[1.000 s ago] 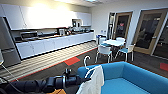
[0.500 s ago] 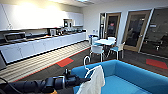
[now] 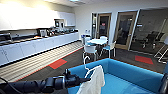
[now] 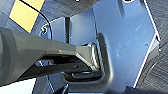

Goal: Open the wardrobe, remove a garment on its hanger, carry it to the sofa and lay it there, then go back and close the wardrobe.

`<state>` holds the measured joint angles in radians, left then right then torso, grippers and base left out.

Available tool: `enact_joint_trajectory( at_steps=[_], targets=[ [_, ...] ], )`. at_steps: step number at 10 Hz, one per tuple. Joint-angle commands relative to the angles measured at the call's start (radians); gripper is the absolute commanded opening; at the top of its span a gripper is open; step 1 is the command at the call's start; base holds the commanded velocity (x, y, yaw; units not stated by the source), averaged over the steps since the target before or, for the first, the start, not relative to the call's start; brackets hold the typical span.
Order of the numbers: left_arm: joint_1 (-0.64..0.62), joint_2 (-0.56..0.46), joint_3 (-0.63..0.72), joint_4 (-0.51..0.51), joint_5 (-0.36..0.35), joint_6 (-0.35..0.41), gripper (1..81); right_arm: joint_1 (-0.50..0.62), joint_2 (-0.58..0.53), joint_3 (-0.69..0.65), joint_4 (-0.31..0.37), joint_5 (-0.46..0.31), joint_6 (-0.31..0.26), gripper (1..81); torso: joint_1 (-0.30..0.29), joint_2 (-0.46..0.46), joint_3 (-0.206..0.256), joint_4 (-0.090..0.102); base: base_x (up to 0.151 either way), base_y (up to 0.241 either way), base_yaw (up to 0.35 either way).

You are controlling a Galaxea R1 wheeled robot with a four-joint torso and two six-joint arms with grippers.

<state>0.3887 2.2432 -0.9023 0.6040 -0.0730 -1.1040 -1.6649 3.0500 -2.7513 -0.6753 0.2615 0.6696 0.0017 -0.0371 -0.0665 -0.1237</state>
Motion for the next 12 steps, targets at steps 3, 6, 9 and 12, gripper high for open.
enact_joint_trajectory(
  at_steps=[3,6,9,12],
  targets=[
    [-0.141,-0.006,0.036,0.023,-0.053,0.010,1.0,0.030,0.005,-0.004,-0.007,-0.039,-0.005,81.1,0.000,0.000,0.000,0.000,0.000,0.000,-0.231],
    [-0.141,-0.012,0.036,0.023,-0.051,0.010,1.0,0.032,0.008,-0.004,-0.007,-0.039,-0.005,81.1,0.000,0.000,0.000,0.000,0.000,0.000,-0.232],
    [-0.141,-0.013,0.034,0.023,-0.051,0.010,1.0,0.030,0.008,-0.004,-0.007,-0.039,-0.005,81.1,0.000,0.000,0.000,0.000,0.000,0.000,-0.233],
    [-0.136,-0.025,0.039,0.023,-0.045,0.010,1.0,0.030,0.008,-0.004,-0.007,-0.039,-0.005,81.1,0.000,0.000,0.000,0.000,0.000,0.000,-0.235]
  ],
)
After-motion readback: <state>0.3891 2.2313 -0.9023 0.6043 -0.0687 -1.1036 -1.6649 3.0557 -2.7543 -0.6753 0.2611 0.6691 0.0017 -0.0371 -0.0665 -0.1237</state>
